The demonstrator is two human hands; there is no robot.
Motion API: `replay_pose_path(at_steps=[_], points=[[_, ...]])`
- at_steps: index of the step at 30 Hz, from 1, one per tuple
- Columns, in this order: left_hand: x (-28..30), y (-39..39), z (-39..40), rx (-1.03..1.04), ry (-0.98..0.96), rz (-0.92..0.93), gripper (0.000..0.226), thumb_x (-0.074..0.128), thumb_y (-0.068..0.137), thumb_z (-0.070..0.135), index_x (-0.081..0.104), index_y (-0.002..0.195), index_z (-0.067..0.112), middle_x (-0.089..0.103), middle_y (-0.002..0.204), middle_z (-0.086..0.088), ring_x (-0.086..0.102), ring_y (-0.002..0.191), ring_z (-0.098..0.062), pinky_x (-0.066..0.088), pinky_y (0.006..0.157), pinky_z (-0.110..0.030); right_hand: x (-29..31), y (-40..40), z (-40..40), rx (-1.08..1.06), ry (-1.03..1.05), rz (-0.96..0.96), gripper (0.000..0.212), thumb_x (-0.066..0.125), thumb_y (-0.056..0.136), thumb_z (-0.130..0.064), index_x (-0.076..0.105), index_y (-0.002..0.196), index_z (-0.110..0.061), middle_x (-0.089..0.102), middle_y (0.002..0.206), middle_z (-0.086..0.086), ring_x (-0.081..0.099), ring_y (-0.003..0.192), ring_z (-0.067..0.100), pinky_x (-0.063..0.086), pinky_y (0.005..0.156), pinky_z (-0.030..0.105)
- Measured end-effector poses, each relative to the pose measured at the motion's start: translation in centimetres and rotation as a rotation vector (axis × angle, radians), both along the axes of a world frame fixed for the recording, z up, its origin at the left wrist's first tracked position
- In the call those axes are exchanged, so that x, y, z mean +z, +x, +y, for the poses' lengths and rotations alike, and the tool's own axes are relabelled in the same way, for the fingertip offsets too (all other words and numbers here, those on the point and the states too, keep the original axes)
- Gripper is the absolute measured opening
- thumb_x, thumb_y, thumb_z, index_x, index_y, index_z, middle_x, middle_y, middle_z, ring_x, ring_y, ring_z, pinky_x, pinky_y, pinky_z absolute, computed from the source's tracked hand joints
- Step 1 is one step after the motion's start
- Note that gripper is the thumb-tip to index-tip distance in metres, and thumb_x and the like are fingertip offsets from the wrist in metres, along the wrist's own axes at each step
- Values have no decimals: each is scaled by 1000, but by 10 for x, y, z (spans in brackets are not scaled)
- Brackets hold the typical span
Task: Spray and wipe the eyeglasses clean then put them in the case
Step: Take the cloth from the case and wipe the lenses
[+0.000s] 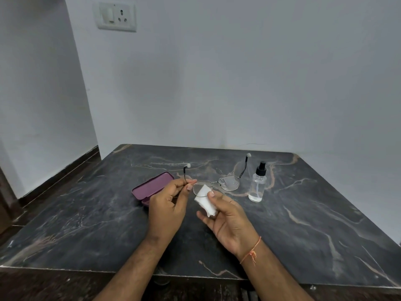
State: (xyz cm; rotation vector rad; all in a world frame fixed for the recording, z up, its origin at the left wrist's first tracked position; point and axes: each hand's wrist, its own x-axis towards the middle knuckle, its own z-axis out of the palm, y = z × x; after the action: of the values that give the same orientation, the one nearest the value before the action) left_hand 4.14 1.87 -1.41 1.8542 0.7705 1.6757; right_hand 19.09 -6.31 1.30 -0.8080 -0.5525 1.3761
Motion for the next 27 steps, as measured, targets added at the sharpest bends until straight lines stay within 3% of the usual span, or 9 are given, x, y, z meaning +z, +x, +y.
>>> replay_pose_path(at_steps=[5,10,16,22,27], points=[[-1,0,0,-13,29,18,22,70,104,17,80,124,15,82,119,13,78,114,-8,67,92,-45,-2,3,1,-79,65,-18,40,76,86,-8,73,126,-8,77,121,12,74,105,20,59,95,43],[3,1,-3,-47,34,11,20,70,103,8,79,121,14,82,118,14,78,116,-7,65,97,-36,1,1,0,-19,106,-16,32,71,94,-14,74,126,-12,77,120,12,74,102,19,61,90,44],[7,0,-7,-91,54,-4,20,65,104,15,78,120,16,81,122,17,77,119,-7,61,98,-23,-2,1,-1,78,154,-45,43,74,95,-24,70,136,-11,74,121,11,71,105,20,58,92,50],[4,0,-5,-95,38,11,31,61,105,28,77,126,12,80,127,15,76,121,-7,62,99,-29,0,0,-2,161,197,-64,42,70,96,-29,71,136,-14,74,125,12,70,106,21,58,92,48],[6,-1,-9,-92,2,3,27,59,105,32,76,123,23,79,126,21,76,117,-4,63,94,-27,0,0,-2,194,181,-85,43,71,95,-29,71,135,-13,73,124,10,69,108,20,57,92,48]])
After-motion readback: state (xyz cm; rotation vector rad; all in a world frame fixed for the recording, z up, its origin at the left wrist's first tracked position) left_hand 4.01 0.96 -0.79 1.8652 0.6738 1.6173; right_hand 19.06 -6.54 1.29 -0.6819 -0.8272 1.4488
